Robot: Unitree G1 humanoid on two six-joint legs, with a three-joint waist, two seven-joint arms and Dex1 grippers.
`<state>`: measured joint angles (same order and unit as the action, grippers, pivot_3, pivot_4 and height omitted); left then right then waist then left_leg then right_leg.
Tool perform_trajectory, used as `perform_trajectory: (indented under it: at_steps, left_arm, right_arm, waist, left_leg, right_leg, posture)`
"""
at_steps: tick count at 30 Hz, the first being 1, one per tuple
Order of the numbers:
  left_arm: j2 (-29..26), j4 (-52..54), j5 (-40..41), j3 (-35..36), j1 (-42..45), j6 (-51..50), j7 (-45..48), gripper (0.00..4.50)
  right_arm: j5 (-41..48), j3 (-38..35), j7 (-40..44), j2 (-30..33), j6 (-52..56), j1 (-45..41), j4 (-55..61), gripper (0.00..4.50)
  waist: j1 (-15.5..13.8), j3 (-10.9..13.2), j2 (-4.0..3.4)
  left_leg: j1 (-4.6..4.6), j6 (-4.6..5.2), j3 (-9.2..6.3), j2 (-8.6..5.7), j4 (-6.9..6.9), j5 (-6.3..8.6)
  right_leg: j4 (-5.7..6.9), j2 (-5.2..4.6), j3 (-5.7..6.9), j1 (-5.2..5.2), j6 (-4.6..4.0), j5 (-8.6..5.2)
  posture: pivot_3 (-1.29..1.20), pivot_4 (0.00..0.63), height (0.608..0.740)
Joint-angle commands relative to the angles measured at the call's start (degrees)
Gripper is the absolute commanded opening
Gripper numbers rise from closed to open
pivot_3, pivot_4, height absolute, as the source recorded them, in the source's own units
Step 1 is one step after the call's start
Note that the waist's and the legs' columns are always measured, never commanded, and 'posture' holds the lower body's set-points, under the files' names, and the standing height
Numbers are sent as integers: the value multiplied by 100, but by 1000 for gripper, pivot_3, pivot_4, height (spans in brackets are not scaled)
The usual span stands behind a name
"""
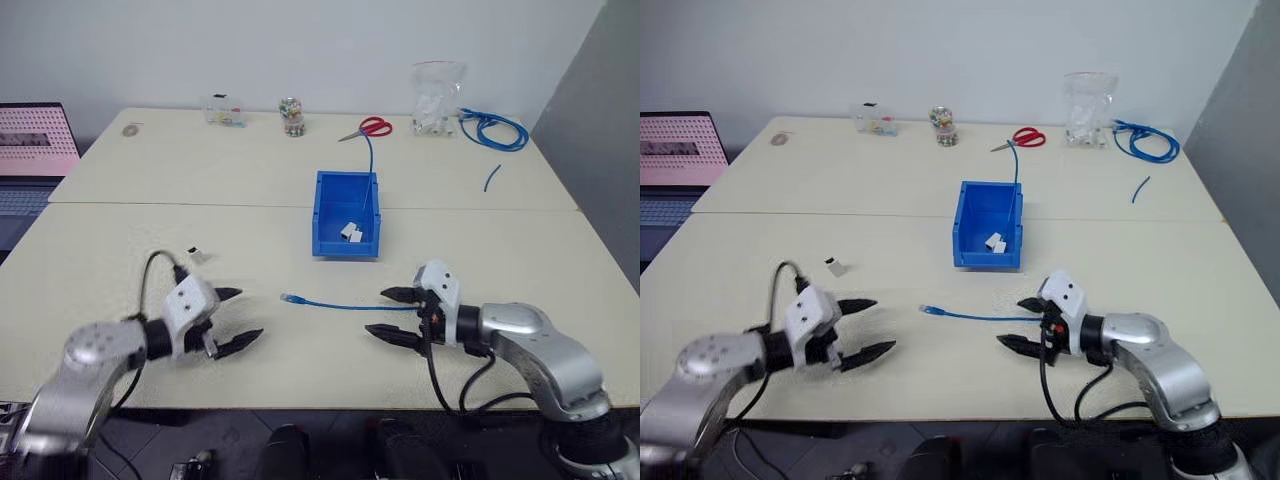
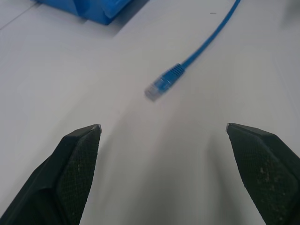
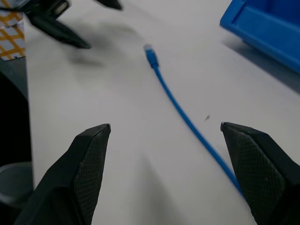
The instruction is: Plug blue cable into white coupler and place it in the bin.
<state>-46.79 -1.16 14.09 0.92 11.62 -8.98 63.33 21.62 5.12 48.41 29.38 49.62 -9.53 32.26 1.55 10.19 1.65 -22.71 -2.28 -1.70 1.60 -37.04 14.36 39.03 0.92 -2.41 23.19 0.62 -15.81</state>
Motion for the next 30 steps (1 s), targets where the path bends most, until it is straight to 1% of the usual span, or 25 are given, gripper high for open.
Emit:
perform_trajectory:
  at_steps: [1, 4, 8, 10, 11, 14, 19, 20, 21, 22, 24, 25, 26, 29, 30]
  left_arm:
    - [325, -1728, -534, -851, 1240, 1116, 998, 4500]
    - [610, -2855, -785, -1267, 1995, 1723, 1595, 4500]
    - [868, -4260, -1278, -1720, 2724, 2770, 2145, 4500]
    - [907, -4811, -1434, -1841, 2972, 3120, 2341, 4110]
    - [910, -5051, -1507, -1896, 3084, 3263, 2423, 4070]
    - [896, -5628, -1639, -1995, 3368, 3545, 2677, 3510]
    - [834, -6183, -1816, -2072, 3576, 3918, 2834, 2422]
    - [802, -6252, -1860, -2096, 3581, 3974, 2857, 2267]
    - [779, -6322, -1907, -2118, 3590, 4015, 2870, 1923]
    - [776, -6378, -1939, -2129, 3604, 4035, 2863, 1806]
    - [784, -6465, -2007, -2147, 3641, 4049, 2823, 1318]
    - [786, -6495, -2039, -2150, 3662, 4044, 2789, 1214]
    - [785, -6527, -2063, -2141, 3686, 4037, 2758, 975]
    - [741, -6615, -2142, -2113, 3715, 4016, 2694, 296]
    - [724, -6627, -2146, -2097, 3699, 4021, 2708, 225]
  right_arm:
    - [279, -324, -265, 111, 195, 156, 451, 3984]
    - [360, -504, -506, 150, 305, 303, 591, 3984]
    - [442, -719, -709, 284, 378, 610, 817, 3984]
    - [507, -822, -814, 310, 440, 703, 934, 4018]
    - [542, -881, -867, 315, 469, 740, 987, 4018]
    - [720, -1066, -1064, 274, 608, 850, 1157, 4018]
    - [793, -1090, -1241, 337, 563, 1019, 1224, 4018]
    - [795, -1083, -1274, 339, 555, 1036, 1234, 4018]
    - [811, -1089, -1307, 341, 554, 1038, 1243, 4018]
    - [819, -1092, -1329, 357, 544, 1031, 1249, 4018]
    - [823, -1087, -1363, 387, 526, 993, 1242, 4018]
    - [846, -1096, -1375, 394, 540, 949, 1234, 4018]
    - [864, -1097, -1378, 415, 539, 914, 1226, 4018]
    - [901, -1044, -1408, 447, 518, 846, 1185, 4018]
    - [905, -1018, -1418, 451, 508, 825, 1169, 4018]
  waist:
    - [17, 0, 1]
    - [61, -3, 9]
    - [14, -5, 11]
    - [11, -8, 11]
    - [30, -10, 9]
    - [55, -12, 8]
    - [122, -42, 3]
    - [137, -51, -3]
    - [151, -57, -7]
    - [159, -61, -11]
    - [169, -83, -29]
    - [171, -99, -41]
    - [171, -105, -47]
    - [174, -111, -50]
    - [176, -115, -51]
  left_leg:
    - [0, 0, 8, -7, 0, 0]
    - [-4, 1, 25, -11, -1, 1]
    - [-16, 2, 15, -12, 1, 1]
    - [-16, 2, 15, -11, 3, 2]
    - [-15, 2, 15, -11, 2, 2]
    - [-7, 3, 22, -11, 0, 1]
    - [21, 21, 18, 6, 1, -10]
    - [25, 23, 17, 8, 3, -11]
    - [29, 23, 18, 9, 3, -11]
    - [31, 23, 19, 9, 4, -11]
    - [31, 23, 19, 9, 4, -11]
    - [31, 23, 20, 8, 4, -11]
    - [32, 23, 22, 8, 4, -11]
    - [36, 23, 21, 8, 4, -11]
    - [36, 23, 21, 8, 4, -11]
  right_leg:
    - [1, -1, -5, 0, 0, 0]
    - [-4, 3, -14, 6, 2, 2]
    - [1, 13, -1, 12, -3, 1]
    - [1, 14, 1, 10, -2, 0]
    - [1, 15, 1, 9, -2, 0]
    - [1, 17, -9, 5, -1, 0]
    - [15, 45, -14, -6, 0, 13]
    - [18, 48, -14, -7, -1, 13]
    - [22, 49, -15, -8, -3, 12]
    - [25, 51, -17, -8, -4, 12]
    - [26, 53, -20, -8, -4, 11]
    - [26, 54, -21, -8, -4, 11]
    - [26, 54, -23, -9, -4, 11]
    - [29, 56, -24, -9, -4, 11]
    - [30, 57, -24, -10, -4, 11]
  posture:
    - [0, 150, 740]
    - [0, 150, 740]
    - [0, 150, 740]
    - [0, 150, 740]
    - [0, 150, 740]
    - [0, 150, 740]
    - [0, 150, 740]
    - [0, 150, 740]
    - [0, 150, 740]
    - [0, 150, 740]
    - [0, 150, 740]
    - [0, 150, 740]
    - [0, 150, 740]
    - [0, 150, 740]
    - [0, 150, 740]
